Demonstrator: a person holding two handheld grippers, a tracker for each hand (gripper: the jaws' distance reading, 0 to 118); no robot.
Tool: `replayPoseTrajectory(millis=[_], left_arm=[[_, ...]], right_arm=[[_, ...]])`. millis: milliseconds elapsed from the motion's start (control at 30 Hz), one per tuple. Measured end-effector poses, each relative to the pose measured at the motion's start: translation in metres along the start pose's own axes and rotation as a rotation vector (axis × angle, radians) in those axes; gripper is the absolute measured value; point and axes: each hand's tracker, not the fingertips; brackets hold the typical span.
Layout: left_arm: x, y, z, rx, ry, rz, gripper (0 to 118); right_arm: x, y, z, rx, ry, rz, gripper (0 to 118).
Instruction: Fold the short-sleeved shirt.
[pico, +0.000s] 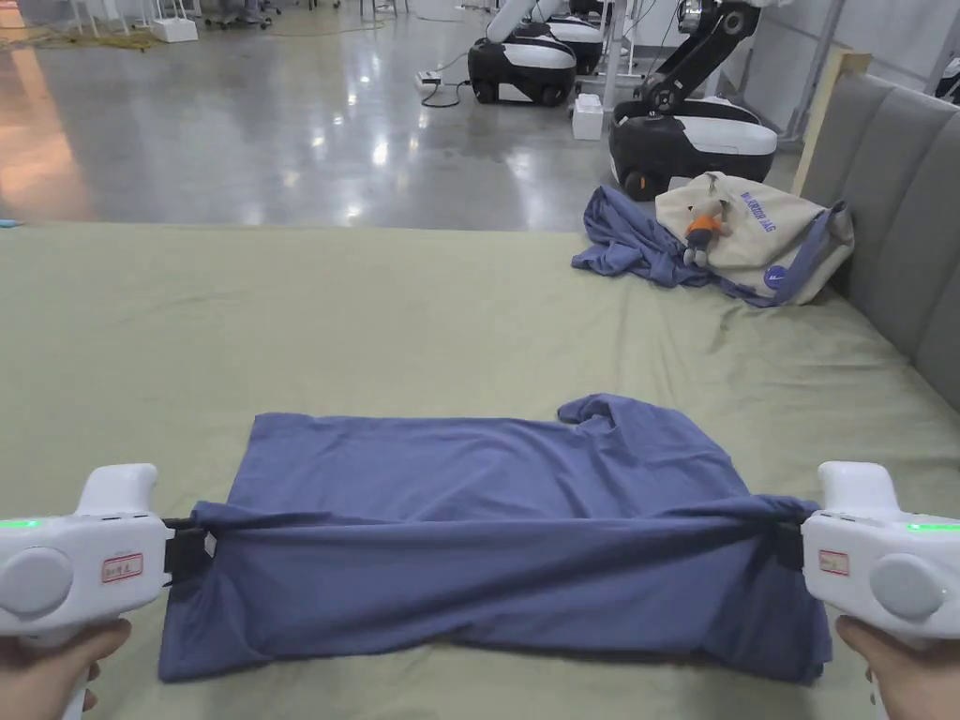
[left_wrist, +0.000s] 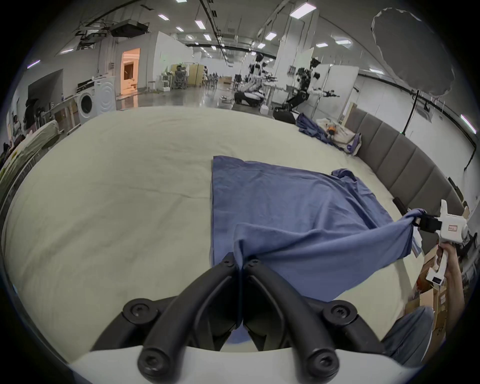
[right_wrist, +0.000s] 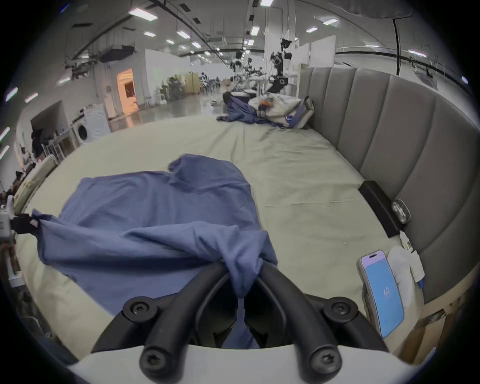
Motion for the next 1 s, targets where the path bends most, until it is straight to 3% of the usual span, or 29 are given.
replayPoseTrajectory(millis=[133,167,200,233,267,300,333,400,433,467,500,533,567,600,633,667,700,767,800,833,867,900,933,1000], left_arm=[[0.010,0.008,-0.037,-0.077,0.060,-0.056,4],[0.008,0.007,-0.043,-0.077,0.067,-0.034,26],[0.004,0.003,-0.047,-0.063,0.062,0.016,80],[0.003,-0.002,-0.044,-0.024,0.072,0.053,118],[0.005,-0.007,-0.035,0.018,0.082,0.090,117],[-0.002,-0.017,-0.020,0.233,0.021,0.018,117],[-0.006,-0.016,-0.006,0.338,-0.012,0.076,118],[0.006,-0.018,0.028,0.402,-0.016,0.060,118],[0.015,-0.033,0.060,0.432,-0.029,0.046,118],[0.022,-0.043,0.084,0.446,-0.038,0.031,118],[0.031,-0.050,0.104,0.466,-0.033,0.027,103],[0.038,-0.060,0.121,0.486,-0.033,0.022,59],[0.040,-0.071,0.126,0.532,-0.051,0.009,59],[0.046,-0.081,0.132,0.577,-0.019,-0.015,40],[0.055,-0.087,0.138,0.557,0.049,-0.046,0],[0.059,-0.098,0.150,0.567,0.083,-0.048,0],[0.058,-0.102,0.152,0.519,-0.022,-0.037,0],[0.064,-0.113,0.146,0.454,0.046,-0.052,0],[0.060,-0.116,0.135,0.418,0.047,-0.067,11],[0.053,-0.115,0.116,0.375,0.071,-0.064,59],[0.043,-0.109,0.088,0.264,0.083,-0.030,118],[0.036,-0.109,0.076,0.155,0.099,0.010,118],[0.019,-0.112,0.045,0.186,0.002,0.026,118],[0.020,-0.111,0.014,0.118,0.059,0.025,118]], right_arm=[[-0.009,-0.001,-0.023,-0.017,-0.024,0.011,5],[-0.012,-0.001,-0.025,-0.020,-0.039,0.024,23],[-0.013,-0.001,-0.022,0.034,-0.069,0.020,63],[-0.015,-0.004,-0.011,0.114,-0.117,0.003,111],[-0.015,-0.005,0.002,0.171,-0.123,0.004,118],[-0.015,-0.009,0.022,0.259,-0.121,-0.003,116],[-0.020,-0.013,0.060,0.406,-0.116,-0.002,116],[-0.027,-0.018,0.112,0.490,-0.130,0.007,112],[-0.029,-0.022,0.137,0.496,-0.065,0.015,97],[-0.028,-0.027,0.142,0.522,-0.028,0.005,10],[-0.029,-0.033,0.148,0.532,-0.022,-0.004,2],[-0.033,-0.036,0.157,0.532,-0.064,-0.012,2],[-0.033,-0.044,0.167,0.504,-0.097,-0.033,2],[-0.031,-0.049,0.174,0.539,0.000,-0.054,2],[-0.032,-0.051,0.178,0.500,0.021,-0.075,2],[-0.032,-0.056,0.182,0.507,0.007,-0.076,2],[-0.032,-0.060,0.186,0.508,0.020,-0.067,2],[-0.033,-0.064,0.192,0.480,0.047,-0.070,2],[-0.033,-0.066,0.194,0.487,0.056,-0.074,2],[-0.034,-0.067,0.196,0.481,0.062,-0.066,2],[-0.033,-0.070,0.202,0.498,0.068,-0.062,2],[-0.033,-0.073,0.204,0.497,0.070,-0.053,2],[-0.033,-0.074,0.205,0.495,0.075,-0.046,2],[-0.031,-0.078,0.204,0.485,0.078,-0.042,2]])
